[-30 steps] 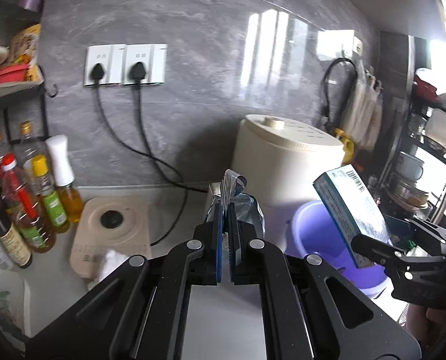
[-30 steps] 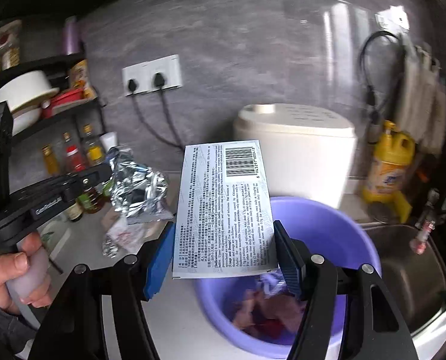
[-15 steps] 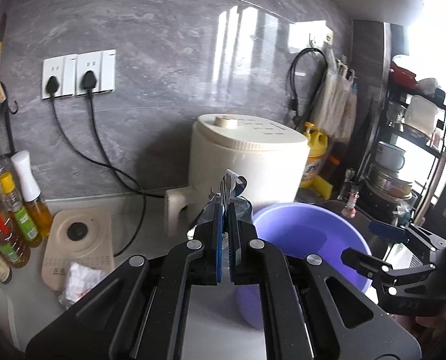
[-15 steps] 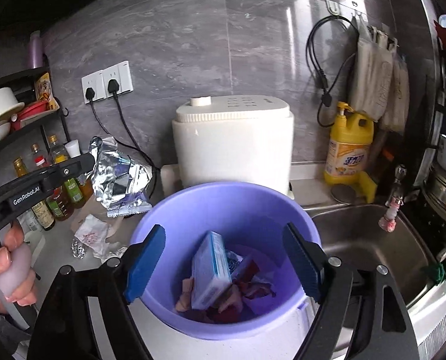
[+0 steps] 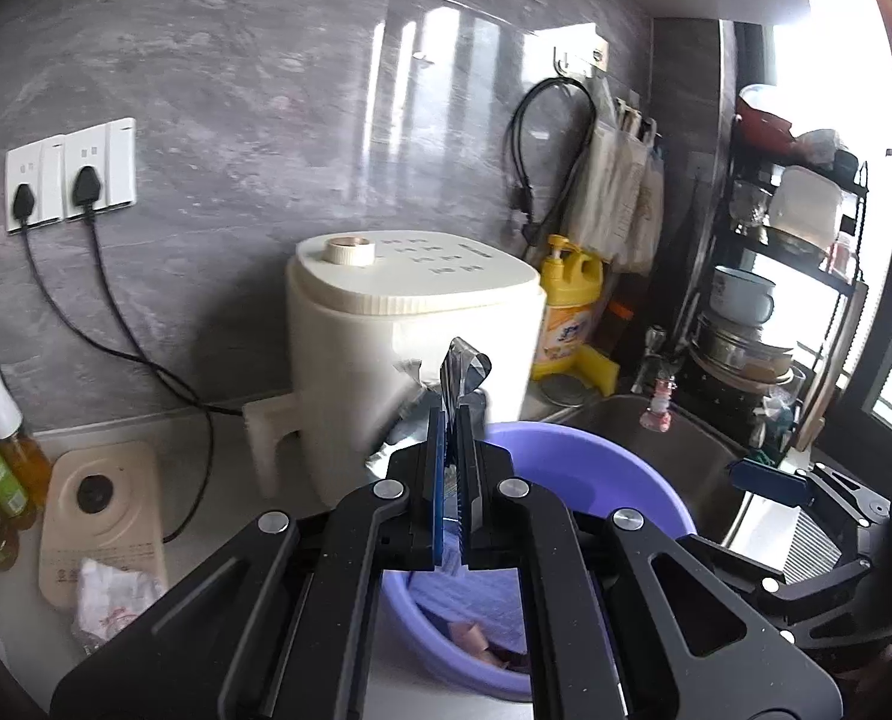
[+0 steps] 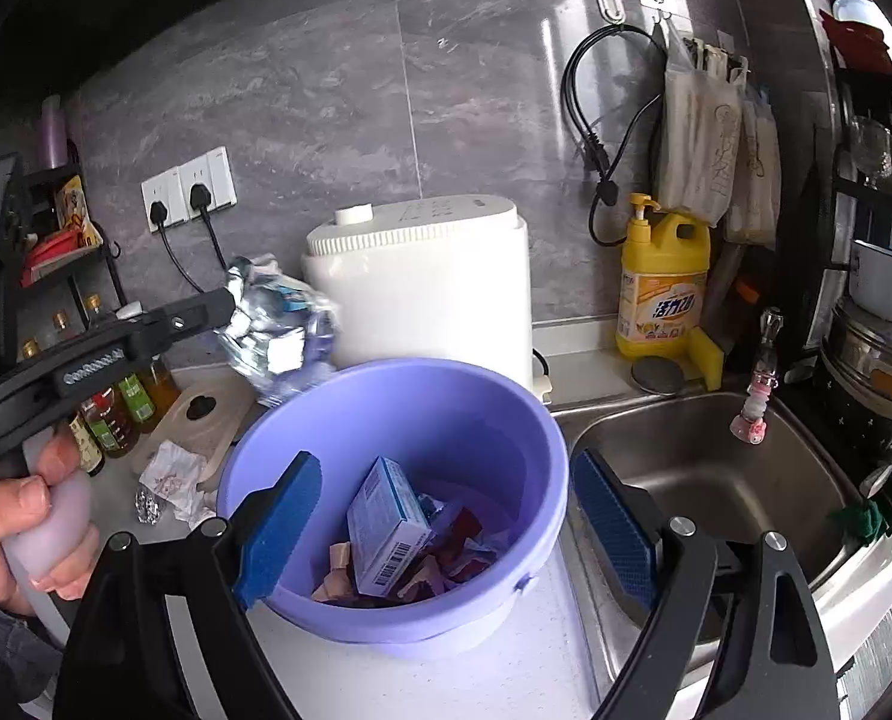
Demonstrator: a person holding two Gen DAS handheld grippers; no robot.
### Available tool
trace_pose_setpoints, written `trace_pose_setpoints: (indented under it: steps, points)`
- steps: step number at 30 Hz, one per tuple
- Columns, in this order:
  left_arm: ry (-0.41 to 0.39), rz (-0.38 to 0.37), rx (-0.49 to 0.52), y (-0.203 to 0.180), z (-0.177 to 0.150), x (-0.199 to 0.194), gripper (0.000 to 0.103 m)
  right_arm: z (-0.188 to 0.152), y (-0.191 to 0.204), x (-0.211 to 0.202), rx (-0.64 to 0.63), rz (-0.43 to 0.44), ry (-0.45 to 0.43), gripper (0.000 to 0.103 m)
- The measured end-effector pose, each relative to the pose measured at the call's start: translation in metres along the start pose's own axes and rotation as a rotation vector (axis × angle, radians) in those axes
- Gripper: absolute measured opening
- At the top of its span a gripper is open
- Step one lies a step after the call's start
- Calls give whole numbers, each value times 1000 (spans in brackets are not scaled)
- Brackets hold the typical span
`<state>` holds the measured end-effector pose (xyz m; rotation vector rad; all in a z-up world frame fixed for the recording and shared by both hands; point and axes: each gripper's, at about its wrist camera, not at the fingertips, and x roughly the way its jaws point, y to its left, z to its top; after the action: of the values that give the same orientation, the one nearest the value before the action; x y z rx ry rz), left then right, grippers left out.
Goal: Collect trash
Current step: 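Drop the white box into the bucket with the right tool while the left drops the wrapper, then move both tools back toward the foil ball and white tissue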
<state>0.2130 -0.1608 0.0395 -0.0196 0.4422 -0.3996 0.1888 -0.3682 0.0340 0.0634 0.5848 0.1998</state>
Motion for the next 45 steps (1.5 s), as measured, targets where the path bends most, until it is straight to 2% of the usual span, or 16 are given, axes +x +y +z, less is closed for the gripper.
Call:
trace_pose_setpoints:
  steps: [5,8,9,10,11,15,19,25,33,45]
  points:
    - [17,-34,10,-9,0,11,4,-4,-4,-5,2,-3,-17,87]
    - [75,-70,24,-13,-5,21,9,-7,-5,-4,4,-9,-7,87]
    - [82,-60,22,-11,-6,22,33,-8,-5,-3,8,-11,-3,87]
    - [79,-45,6,-7,-9,20,66,-9,-6,-2,13,-13,3,87]
    - [66,-35,-12,-3,-11,17,74,-10,-6,0,17,-12,9,87]
    - [66,17,-36,16,-15,6,76,-11,-1,2,9,6,13,88]
    - [73,76,-46,34,-22,-7,87,-11,13,3,-7,47,2,94]
    - [86,158,-58,58,-34,-30,95,-11,45,11,-39,119,10,95]
    - [99,299,-90,97,-53,-64,97,-10,95,16,-113,211,9,95]
    - [113,425,-160,140,-80,-104,97,-18,155,29,-195,347,39,95]
